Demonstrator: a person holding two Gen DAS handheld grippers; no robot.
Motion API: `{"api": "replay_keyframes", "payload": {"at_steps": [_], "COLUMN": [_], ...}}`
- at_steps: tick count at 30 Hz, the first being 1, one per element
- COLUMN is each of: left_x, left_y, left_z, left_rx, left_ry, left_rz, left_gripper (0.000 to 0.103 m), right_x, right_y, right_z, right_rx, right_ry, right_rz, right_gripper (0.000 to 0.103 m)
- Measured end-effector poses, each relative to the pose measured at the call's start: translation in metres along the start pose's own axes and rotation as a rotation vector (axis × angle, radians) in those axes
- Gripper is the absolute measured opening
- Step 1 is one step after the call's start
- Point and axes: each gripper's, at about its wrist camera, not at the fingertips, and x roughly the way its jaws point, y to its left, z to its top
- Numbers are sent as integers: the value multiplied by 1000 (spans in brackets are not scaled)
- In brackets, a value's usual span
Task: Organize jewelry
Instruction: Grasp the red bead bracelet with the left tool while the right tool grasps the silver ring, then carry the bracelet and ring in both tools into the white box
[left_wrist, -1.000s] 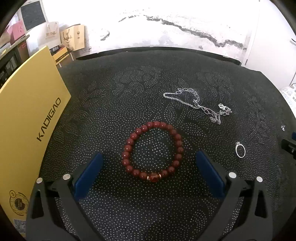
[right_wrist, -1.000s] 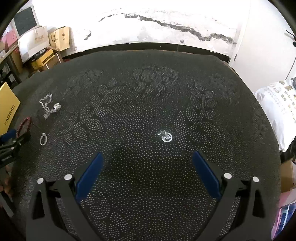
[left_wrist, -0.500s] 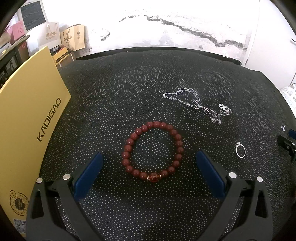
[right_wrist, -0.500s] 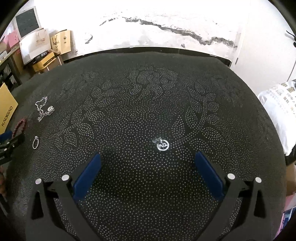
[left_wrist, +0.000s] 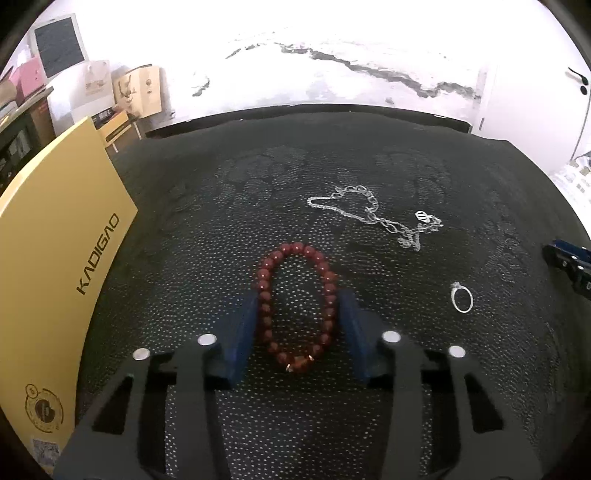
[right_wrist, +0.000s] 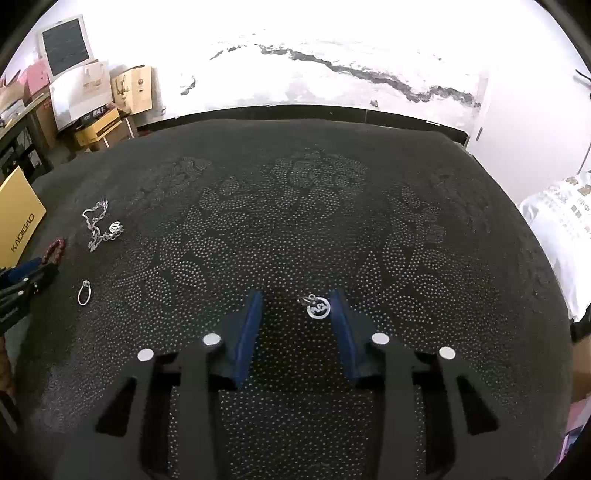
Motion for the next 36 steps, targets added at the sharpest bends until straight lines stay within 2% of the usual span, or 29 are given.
{"api": "replay_keyframes", "payload": {"at_steps": [1,4,12,13,14,20,25,31,36], "left_x": [-1,-1,-3,-5,-7,-27,-43,-81,-115], "left_y": [-1,-3,-2,-2,-2,1,9,22,31], "left_z": [0,1,4,6,7,20,26,35,42], "left_rx": [3,12,-3,-5,-3,-1,-25,-33,-30], "left_ry": [0,7,25,21,17,-18,-6,-9,-35], "left_rz": [3,4,5,4,7,23,11,-1,19], "left_gripper": [28,14,14,11,6,7,6,6,6], "right_x": [0,-1,-4,-6,-9,-34,-59,-93,-125], "right_y": [-1,1,3,3,3,13,24,46,79], "right_z": [0,0,1,2,3,16,28,43,53], "right_rx": [7,0,13,14,18,16,10,-16,-57], "right_ry": [4,3,2,-2,-6,-57,-98,-132,-145], "right_rz": [3,-3,-9,-9,-5,9,26,61,114], "right_gripper": [14,13,13,13,13,13,13,13,13]}}
